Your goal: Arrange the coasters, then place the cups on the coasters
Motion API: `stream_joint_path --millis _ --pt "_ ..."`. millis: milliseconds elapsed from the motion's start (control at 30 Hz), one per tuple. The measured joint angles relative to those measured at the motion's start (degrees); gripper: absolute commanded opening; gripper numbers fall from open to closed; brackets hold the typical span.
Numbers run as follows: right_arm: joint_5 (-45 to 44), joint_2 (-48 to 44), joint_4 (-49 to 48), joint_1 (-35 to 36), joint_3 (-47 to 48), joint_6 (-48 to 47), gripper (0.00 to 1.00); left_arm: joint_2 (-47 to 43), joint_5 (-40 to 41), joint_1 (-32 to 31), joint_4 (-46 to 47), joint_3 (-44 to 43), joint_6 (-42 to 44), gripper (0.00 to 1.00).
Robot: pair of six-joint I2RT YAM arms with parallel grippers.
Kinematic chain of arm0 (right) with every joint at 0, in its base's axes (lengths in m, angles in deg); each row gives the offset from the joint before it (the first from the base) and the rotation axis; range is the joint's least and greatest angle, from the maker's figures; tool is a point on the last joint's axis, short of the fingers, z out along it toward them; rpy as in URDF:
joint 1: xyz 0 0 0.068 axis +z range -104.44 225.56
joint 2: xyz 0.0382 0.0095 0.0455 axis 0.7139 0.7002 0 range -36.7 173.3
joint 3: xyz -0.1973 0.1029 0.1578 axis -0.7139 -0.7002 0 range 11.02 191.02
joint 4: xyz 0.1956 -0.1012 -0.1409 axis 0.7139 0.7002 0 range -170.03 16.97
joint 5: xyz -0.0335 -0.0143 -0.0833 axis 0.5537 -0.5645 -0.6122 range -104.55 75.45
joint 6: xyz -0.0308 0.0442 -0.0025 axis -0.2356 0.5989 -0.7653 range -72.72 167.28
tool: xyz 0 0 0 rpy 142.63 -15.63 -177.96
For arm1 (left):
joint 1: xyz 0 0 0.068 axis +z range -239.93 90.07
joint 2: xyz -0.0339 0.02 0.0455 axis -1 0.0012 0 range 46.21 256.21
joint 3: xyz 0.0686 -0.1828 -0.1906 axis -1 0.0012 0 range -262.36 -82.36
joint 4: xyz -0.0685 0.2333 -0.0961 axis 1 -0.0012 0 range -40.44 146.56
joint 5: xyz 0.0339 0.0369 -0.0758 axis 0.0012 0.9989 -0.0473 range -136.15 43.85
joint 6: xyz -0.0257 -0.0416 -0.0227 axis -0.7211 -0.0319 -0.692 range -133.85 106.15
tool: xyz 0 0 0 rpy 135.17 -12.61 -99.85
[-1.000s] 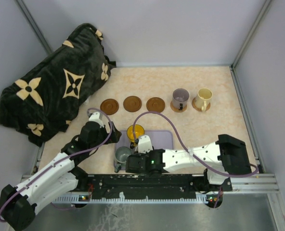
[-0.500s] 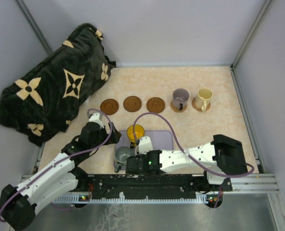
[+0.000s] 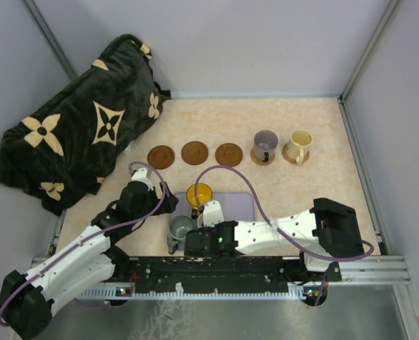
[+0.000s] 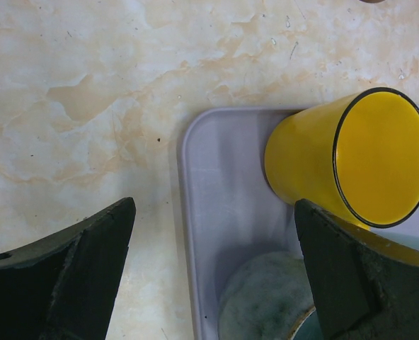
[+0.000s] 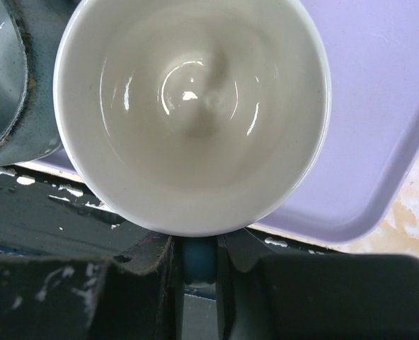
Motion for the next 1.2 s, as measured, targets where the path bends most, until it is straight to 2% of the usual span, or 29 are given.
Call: stream_joint_path --millis 233,567,733,900,1033,1200 --pt "-1.7 -0.5 3.0 1.4 0.0 3.2 0.0 0.0 0.0 0.0 0.0 0.2 -0.2 1.0" --pt "-9.1 -4.9 15.8 2.3 0.3 14.7 0.0 0.5 0.1 0.0 0.0 0.2 -0.2 1.0" --pt "-13.5 -5.2 19.8 -0.5 3.5 16.1 0.0 0.8 0.1 0.0 0.0 0.2 -0.2 1.0" --pt "-15.5 -9.1 14.8 -10.3 3.7 7.5 0.0 2.1 0.2 0.0 0.1 0.2 -0.2 1.0" --pt "-14.3 -15.5 2.3 -22.0 0.7 -5.7 0.0 3.2 0.6 0.0 0.7 0.2 -0.2 1.0" --pt "-11.3 -16.1 -8.3 -33.6 0.3 -18.3 0.0 4.6 1.3 0.0 1.7 0.2 -0.1 1.0"
